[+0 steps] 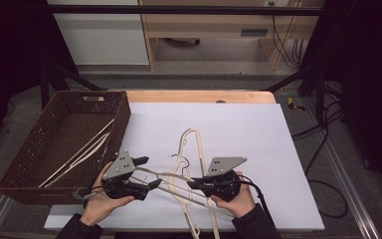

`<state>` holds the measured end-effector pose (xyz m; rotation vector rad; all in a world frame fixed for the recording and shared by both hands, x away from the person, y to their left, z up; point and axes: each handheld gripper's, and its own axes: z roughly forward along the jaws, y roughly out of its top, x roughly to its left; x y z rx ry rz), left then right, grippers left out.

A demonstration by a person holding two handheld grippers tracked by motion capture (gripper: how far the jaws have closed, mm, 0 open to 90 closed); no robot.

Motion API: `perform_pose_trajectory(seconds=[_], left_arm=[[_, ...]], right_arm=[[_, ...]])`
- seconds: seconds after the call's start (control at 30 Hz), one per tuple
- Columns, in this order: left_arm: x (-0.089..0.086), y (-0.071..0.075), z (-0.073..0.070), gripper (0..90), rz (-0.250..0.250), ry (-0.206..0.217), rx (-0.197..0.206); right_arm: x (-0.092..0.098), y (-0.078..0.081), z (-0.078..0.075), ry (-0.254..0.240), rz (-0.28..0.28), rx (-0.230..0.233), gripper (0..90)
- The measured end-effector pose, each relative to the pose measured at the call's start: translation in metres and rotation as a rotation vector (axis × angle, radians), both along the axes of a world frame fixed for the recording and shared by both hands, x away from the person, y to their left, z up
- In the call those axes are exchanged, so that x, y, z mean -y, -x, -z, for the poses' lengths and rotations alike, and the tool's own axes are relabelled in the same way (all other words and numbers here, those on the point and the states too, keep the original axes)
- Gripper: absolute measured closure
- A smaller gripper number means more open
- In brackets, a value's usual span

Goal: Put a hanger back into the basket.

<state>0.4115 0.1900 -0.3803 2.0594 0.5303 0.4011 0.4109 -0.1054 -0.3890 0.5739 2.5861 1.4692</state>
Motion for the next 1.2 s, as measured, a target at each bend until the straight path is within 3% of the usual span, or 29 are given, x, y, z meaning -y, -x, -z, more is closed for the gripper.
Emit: perform_pose_trajectory(seconds=[0.17,0.23,0.4,0.53,0.63,0.8,0.9,1.03,1.2], left_arm=[[0.014,0.003,0.007,37.7,0.075,-0.054,-0.02],[0.016,0.003,0.008,44.2,0.105,-0.051,-0.029],[0.017,0.005,0.009,63.7,0.144,-0.05,-0.058],[0.018,0.007,0.008,69.4,0.157,-0.096,-0.056],[0.018,0.008,0.007,73.8,0.163,-0.107,-0.064],[0.022,0.012,0.008,81.1,0.172,-0.081,-0.097],[0.025,0.014,0.009,85.6,0.177,-0.051,-0.126],[0.026,0.016,0.008,86.6,0.15,-0.029,-0.126],[0.018,0.016,0.003,86.6,0.091,-0.014,-0.11]], right_arm=[[-0.007,0.004,0.0,-0.007,-0.053,-0.012,86.7],[-0.008,0.005,0.0,-0.009,-0.067,-0.015,86.7],[-0.011,0.005,0.002,-0.001,-0.091,-0.024,86.6],[-0.01,0.004,0.002,0.003,-0.098,-0.033,85.8],[-0.01,0.003,0.002,-0.007,-0.069,-0.013,81.1],[-0.006,0.0,0.005,-0.046,0.005,0.019,68.4],[-0.007,-0.001,0.005,-0.051,0.052,0.062,55.5],[-0.006,0.0,0.005,-0.046,0.076,0.097,49.6],[0.007,0.001,-0.001,-0.086,0.128,0.122,32.6]])
